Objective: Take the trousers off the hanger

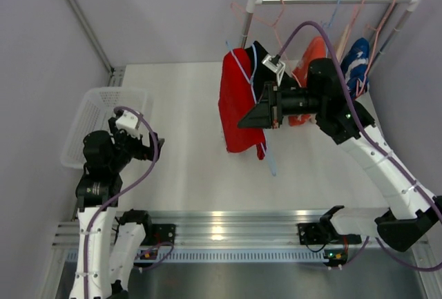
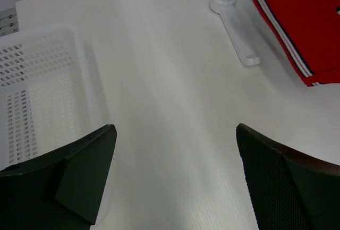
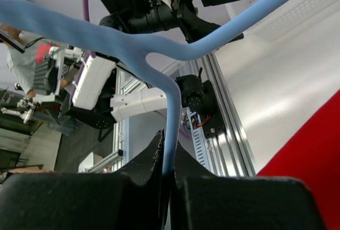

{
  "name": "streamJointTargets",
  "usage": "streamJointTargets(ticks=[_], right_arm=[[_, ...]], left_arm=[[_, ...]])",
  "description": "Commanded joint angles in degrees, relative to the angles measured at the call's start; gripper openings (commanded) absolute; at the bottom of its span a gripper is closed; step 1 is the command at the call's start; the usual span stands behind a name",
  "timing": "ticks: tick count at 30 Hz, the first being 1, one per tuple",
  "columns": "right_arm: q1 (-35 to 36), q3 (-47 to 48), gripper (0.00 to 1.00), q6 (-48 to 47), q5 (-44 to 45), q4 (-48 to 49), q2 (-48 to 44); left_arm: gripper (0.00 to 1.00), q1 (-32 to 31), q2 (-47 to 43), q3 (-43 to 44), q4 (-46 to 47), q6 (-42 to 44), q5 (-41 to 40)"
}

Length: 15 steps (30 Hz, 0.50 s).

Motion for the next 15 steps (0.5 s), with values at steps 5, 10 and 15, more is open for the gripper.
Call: streamJointTargets(ticks=[5, 10, 15], right_arm=[[5.8, 13.8, 0.0, -8.4, 5.9, 6.7, 6.3], [10.2, 23.8, 0.0, -2.5, 11.0, 11.6, 15.3], [13.6, 29.0, 0.0, 7.8, 17.4, 17.1, 21.9]], left_arm=[[0.99, 0.2, -3.2, 1.0, -1.9, 0.6, 5.9], [0.99, 0.2, -5.0, 1.3, 0.5, -1.0, 4.4], [0.99, 0.2, -5.2, 0.9, 4.2, 1.2, 3.0]])
